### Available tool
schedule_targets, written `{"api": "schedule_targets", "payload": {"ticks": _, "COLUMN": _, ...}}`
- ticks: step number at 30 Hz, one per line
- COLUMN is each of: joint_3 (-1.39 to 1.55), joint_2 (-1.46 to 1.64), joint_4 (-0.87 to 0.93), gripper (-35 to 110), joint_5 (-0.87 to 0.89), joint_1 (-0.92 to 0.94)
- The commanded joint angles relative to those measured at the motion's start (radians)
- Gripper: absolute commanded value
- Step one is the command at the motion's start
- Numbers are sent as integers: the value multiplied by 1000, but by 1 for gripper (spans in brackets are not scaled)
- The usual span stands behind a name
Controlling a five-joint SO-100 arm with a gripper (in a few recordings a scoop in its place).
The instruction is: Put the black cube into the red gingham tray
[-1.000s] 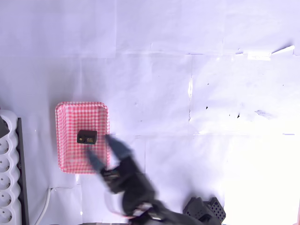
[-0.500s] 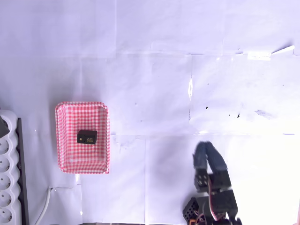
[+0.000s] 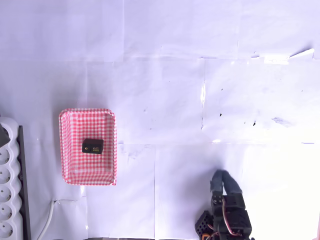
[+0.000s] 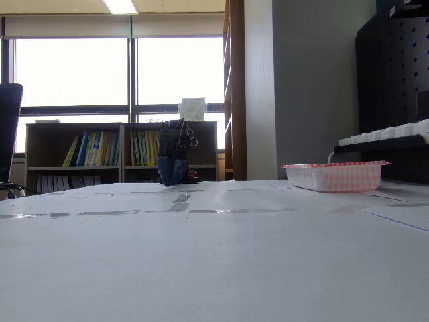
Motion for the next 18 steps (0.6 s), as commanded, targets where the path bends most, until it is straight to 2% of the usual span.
{"api": "schedule_targets", "payload": {"ticks": 1, "joint_3": 12, "joint_2": -40, "joint_4": 69, "gripper": 0, "joint_5": 11, "joint_1": 5}}
{"api": "schedule_targets", "payload": {"ticks": 18, "joint_3": 11, "joint_2": -57, "joint_4": 78, "gripper": 0, "joint_5": 12, "joint_1": 5}}
